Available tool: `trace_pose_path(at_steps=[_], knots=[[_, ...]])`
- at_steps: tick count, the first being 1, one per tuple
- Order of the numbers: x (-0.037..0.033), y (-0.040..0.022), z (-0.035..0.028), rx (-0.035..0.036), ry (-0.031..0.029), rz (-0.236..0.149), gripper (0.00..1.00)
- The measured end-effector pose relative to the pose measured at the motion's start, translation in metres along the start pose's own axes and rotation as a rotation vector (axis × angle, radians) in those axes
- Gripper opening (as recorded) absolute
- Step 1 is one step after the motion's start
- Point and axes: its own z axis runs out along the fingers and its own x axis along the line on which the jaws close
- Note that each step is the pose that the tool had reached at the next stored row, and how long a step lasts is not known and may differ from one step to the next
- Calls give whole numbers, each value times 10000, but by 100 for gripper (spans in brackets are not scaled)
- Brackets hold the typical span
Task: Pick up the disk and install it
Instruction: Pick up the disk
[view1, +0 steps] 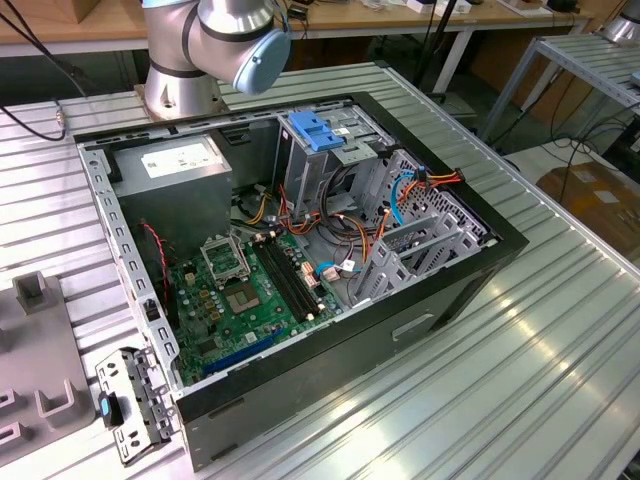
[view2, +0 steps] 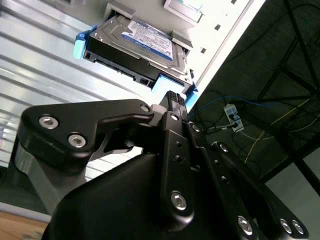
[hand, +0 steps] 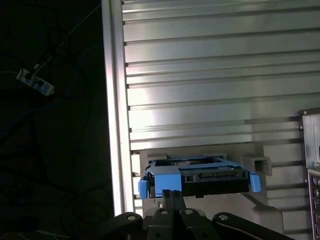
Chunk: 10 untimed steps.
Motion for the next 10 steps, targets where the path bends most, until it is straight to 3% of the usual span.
trace_pose_path(at_steps=[1,6,10], knots=[[0,0,0,1,5,-111,11],[0,0,7,21,85,-2041,11],[0,0,11,30,123,-2917,11]])
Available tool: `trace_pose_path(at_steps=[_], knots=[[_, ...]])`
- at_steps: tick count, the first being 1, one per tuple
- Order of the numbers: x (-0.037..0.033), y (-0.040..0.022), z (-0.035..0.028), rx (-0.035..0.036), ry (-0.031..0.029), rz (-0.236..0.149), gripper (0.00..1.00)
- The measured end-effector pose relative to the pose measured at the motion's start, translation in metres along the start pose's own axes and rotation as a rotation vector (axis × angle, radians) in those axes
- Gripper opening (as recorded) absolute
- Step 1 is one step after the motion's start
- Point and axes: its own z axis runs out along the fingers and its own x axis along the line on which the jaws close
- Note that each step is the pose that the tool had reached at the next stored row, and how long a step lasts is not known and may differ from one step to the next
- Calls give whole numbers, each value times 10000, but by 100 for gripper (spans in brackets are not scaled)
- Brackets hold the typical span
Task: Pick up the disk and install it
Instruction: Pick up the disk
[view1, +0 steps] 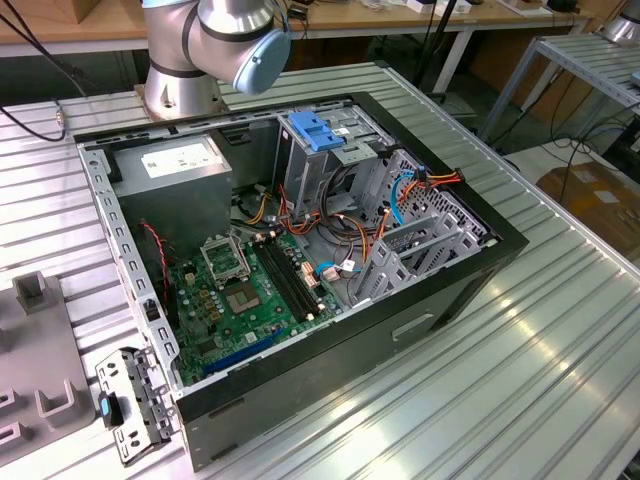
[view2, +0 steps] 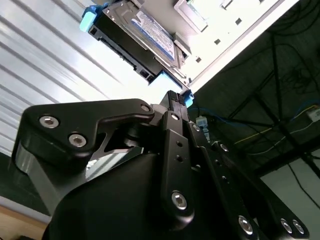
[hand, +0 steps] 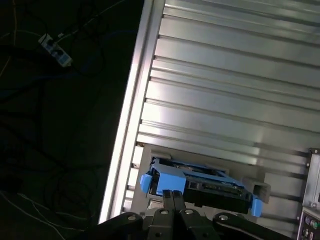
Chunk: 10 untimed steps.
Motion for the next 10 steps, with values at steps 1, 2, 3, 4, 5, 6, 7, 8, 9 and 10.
trace_pose_path(at_steps=[1,2,3,4,5,6,7,8,9,10], knots=[[0,0,1,2,7,-179,11],[0,0,1,5,20,-442,11],[0,0,2,7,26,-610,11],[0,0,2,11,39,-898,11],[0,-1,3,14,53,-1225,11],[0,-1,4,16,59,-1400,11],[0,0,4,18,69,-1613,11],[0,0,5,22,81,-1917,11],[0,0,5,25,96,-2251,11],[-1,-1,5,27,102,-2406,11]])
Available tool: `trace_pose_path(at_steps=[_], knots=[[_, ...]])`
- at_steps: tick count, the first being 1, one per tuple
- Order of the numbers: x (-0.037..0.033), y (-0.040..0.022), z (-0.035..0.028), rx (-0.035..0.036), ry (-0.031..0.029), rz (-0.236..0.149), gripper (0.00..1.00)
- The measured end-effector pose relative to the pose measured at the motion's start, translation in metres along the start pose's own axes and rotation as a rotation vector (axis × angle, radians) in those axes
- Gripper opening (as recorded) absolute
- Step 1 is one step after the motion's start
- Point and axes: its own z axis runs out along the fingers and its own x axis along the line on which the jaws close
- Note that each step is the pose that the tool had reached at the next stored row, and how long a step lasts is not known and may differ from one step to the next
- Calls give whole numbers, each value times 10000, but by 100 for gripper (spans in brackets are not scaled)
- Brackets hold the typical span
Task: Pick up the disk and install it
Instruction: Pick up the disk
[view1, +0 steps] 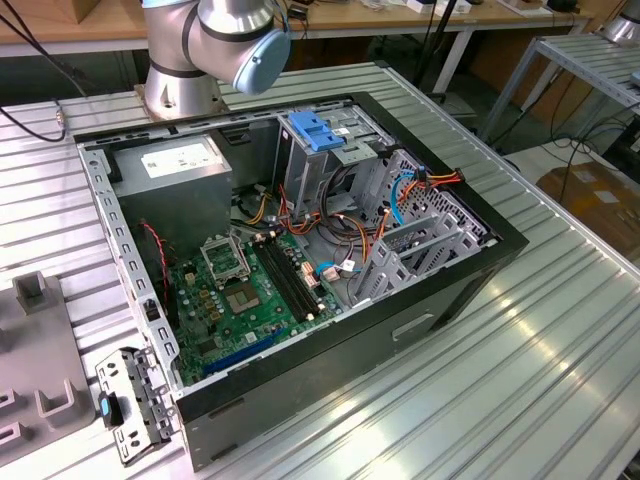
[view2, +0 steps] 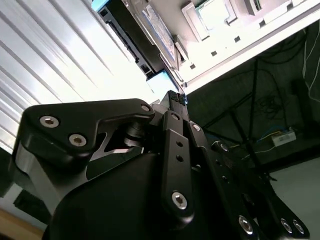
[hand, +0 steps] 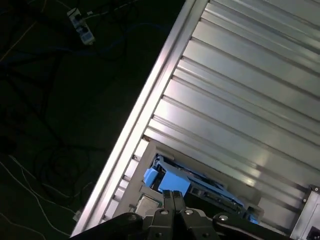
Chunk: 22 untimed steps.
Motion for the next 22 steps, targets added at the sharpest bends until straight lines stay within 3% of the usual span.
trace_pose_path(at_steps=[3,5,14,22], knots=[[0,0,1,5,20,-464,11],[0,0,3,11,44,-1032,11],[-1,0,21,43,103,-2873,11],[-9,13,67,81,112,-3938,11]])
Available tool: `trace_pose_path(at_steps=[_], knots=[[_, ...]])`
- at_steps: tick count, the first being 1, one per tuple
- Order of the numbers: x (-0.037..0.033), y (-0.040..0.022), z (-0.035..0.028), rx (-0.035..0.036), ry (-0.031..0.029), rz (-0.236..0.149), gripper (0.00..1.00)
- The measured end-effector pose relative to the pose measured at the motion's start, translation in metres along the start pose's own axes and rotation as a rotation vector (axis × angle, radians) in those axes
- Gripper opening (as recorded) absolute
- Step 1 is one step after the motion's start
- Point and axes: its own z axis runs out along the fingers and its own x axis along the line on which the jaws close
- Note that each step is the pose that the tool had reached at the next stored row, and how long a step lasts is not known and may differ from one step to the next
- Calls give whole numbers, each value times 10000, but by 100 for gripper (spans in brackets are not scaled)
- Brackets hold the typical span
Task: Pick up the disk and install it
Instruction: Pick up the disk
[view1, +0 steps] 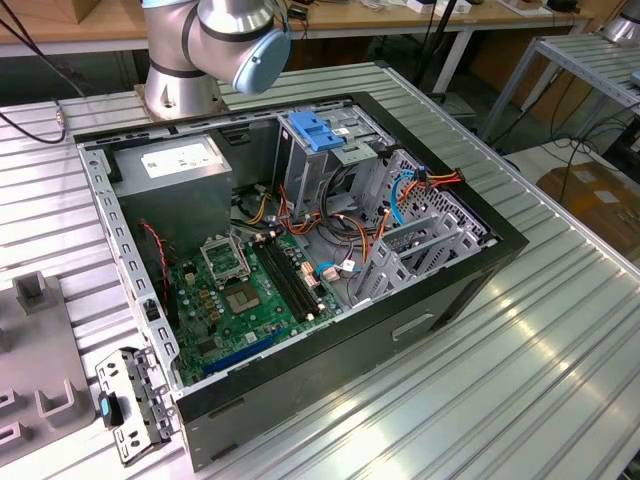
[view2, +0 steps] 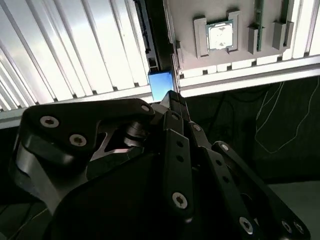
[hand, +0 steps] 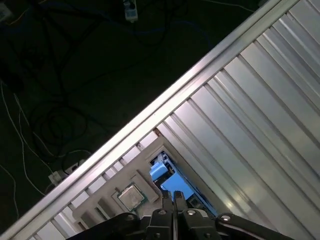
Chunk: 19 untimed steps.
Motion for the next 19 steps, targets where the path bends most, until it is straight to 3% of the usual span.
trace_pose_path(at_steps=[6,11,17,19], knots=[[-4,0,88,35,18,-1160,48],[-5,-4,195,40,59,-2275,48],[-15,3,239,48,95,-3356,48],[-26,12,255,54,112,-3856,55]])
